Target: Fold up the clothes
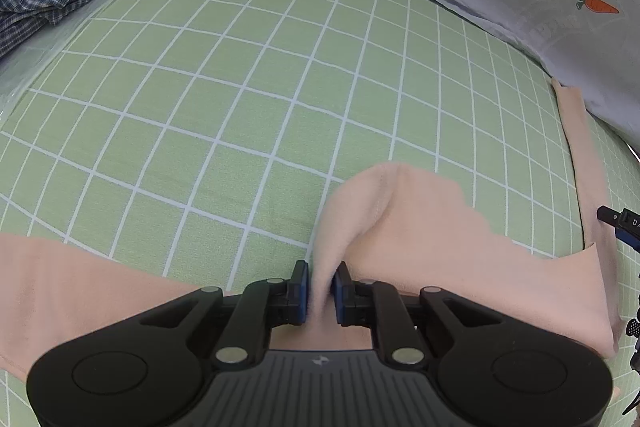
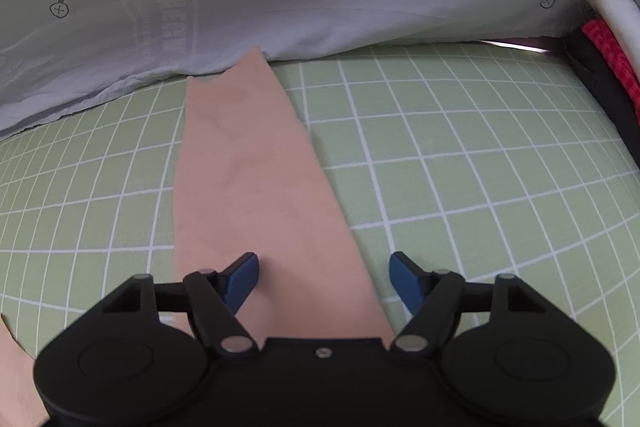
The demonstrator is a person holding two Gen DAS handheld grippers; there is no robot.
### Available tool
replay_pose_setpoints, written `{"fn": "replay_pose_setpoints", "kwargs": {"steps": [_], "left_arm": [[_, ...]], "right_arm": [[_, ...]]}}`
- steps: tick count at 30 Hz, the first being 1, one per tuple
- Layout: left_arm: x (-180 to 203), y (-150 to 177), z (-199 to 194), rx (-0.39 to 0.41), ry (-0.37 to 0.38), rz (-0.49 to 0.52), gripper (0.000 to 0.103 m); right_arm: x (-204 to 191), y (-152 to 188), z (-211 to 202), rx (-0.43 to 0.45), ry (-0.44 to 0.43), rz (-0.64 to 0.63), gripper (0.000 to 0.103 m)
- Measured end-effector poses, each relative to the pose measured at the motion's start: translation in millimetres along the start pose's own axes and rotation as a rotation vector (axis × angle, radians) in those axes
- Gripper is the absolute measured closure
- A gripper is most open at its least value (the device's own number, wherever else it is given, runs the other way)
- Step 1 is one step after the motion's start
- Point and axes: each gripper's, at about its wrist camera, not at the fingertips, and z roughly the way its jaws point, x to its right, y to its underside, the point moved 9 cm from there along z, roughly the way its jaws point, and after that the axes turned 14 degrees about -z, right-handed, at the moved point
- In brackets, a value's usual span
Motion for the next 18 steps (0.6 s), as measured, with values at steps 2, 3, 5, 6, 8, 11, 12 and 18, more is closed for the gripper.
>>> {"fn": "replay_pose_setpoints", "kwargs": {"steps": [2,3,5,6,8,11,12,18], "left_arm": [[0.7,1.7,0.0,0.002,-0.007,0.006,0.087],[1.1,2.1,0.0,0.002,-0.008,0.006,0.087],[2.8,2.3,-0.1,0.003,-0.009,0.000,0.087],[3.6,2.4,-0.1,0.004,-0.009,-0.003,0.087],[3.1,2.6,-0.6,0.004,-0.004,-0.012,0.087],[1.1,3.0,-1.7,0.005,0.007,-0.026,0.086],[1.0,3.1,-2.0,0.006,0.011,-0.028,0.085],[6.5,2.2,-0.4,0.009,0.001,0.005,0.079]], "right_arm": [[2.5,-4.4,-0.8,0.014,-0.007,-0.012,0.078],[6.6,-4.0,-1.8,0.014,-0.001,-0.010,0.093],[23.6,1.5,-5.5,0.007,0.057,0.002,0.095],[35.9,6.4,-8.6,0.001,0.104,0.011,0.096],[72.4,25.0,-21.5,-0.029,0.206,0.079,0.096],[129.7,65.7,-46.4,-0.089,0.345,0.234,0.096],[146.6,84.6,-56.8,-0.117,0.394,0.283,0.096],[163.2,147.8,-97.2,-0.239,0.506,0.334,0.080]]}}
